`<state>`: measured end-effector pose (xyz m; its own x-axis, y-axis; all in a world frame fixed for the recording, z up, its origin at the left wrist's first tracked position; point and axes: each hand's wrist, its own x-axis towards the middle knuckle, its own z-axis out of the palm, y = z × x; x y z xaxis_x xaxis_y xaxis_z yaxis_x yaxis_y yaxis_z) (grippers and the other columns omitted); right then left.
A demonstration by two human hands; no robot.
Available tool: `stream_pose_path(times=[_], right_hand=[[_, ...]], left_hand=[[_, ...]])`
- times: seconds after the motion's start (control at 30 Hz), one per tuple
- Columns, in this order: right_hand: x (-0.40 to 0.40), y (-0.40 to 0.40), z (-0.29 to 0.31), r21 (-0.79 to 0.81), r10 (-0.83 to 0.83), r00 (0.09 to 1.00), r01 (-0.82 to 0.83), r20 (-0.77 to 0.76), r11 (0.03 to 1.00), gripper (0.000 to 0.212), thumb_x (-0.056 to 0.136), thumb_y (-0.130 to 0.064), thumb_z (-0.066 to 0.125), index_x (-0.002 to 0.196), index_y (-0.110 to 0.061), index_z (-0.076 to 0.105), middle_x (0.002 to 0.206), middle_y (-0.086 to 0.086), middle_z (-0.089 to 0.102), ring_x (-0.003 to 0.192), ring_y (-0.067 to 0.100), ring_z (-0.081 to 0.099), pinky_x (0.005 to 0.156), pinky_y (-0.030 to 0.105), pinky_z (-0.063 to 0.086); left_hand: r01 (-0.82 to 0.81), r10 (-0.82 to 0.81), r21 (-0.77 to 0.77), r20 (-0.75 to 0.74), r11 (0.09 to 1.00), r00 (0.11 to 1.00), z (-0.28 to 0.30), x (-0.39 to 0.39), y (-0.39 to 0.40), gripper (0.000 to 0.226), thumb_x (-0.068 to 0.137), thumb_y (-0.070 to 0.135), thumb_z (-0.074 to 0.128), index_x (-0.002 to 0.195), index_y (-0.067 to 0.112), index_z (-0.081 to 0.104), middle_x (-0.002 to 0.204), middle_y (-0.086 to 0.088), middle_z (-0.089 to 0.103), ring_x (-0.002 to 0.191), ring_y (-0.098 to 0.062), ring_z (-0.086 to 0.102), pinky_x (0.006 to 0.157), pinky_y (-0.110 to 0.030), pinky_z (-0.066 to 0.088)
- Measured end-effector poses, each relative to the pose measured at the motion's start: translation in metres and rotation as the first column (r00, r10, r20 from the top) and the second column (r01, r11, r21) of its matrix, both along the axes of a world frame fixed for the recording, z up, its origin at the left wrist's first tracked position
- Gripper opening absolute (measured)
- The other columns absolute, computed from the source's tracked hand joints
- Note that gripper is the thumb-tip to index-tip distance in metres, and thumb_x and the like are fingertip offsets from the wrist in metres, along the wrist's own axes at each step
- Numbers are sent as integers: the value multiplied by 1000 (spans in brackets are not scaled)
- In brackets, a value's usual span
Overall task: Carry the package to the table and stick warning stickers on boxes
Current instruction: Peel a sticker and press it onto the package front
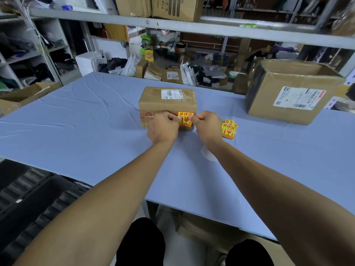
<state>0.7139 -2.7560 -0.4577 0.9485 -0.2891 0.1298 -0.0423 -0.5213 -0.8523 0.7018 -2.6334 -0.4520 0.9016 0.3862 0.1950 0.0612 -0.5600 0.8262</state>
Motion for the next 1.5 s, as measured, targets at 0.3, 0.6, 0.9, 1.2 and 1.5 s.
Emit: stream_pose_path(times=[0.3, 0.6, 0.9, 1.2, 1.5], right_hand=[[0, -3, 2, -74, -46, 999, 44, -20, 996, 47, 87, -44, 69, 55, -17, 47, 54, -1, 50, 57, 16, 48, 66, 37, 45], [2, -8, 14, -195, 157, 972, -123, 172, 973, 58, 82, -26, 78, 134, -27, 52, 122, -1, 52, 87, 16, 59, 80, 29, 46], [11, -13, 17, -249, 234, 965, -199, 121, 948, 46, 90, -20, 69, 135, -25, 59, 131, 5, 58, 80, 13, 60, 84, 23, 46], [12, -15, 13, -222, 256, 958, -223, 132, 949, 51, 86, -17, 75, 134, -25, 59, 133, 6, 56, 85, 15, 62, 78, 17, 46], [14, -19, 9, -302, 287, 953, -249, 90, 920, 59, 86, -22, 74, 140, -31, 50, 131, 8, 58, 85, 11, 59, 82, 20, 45]], left_hand=[[-12, 13, 58, -11, 998, 1000, 2, 6, 4, 28, 82, 47, 71, 92, 22, 79, 92, -3, 78, 90, -24, 68, 66, -29, 46], [-120, -37, 499, 293, 858, 955, -1, 8, 27, 48, 73, 54, 74, 101, 17, 62, 111, -11, 57, 110, -33, 50, 88, -42, 39], [96, -168, 646, 50, 757, 985, 0, 29, 34, 77, 80, 74, 50, 141, 28, 45, 146, -9, 41, 140, -36, 28, 108, -61, 30], [87, -163, 657, 56, 749, 985, 1, 36, 33, 80, 75, 74, 57, 138, 25, 50, 139, -10, 44, 133, -37, 33, 96, -55, 40], [93, -167, 661, 50, 745, 985, 2, 35, 35, 86, 68, 72, 67, 139, 26, 49, 138, -8, 43, 133, -35, 34, 93, -53, 44]])
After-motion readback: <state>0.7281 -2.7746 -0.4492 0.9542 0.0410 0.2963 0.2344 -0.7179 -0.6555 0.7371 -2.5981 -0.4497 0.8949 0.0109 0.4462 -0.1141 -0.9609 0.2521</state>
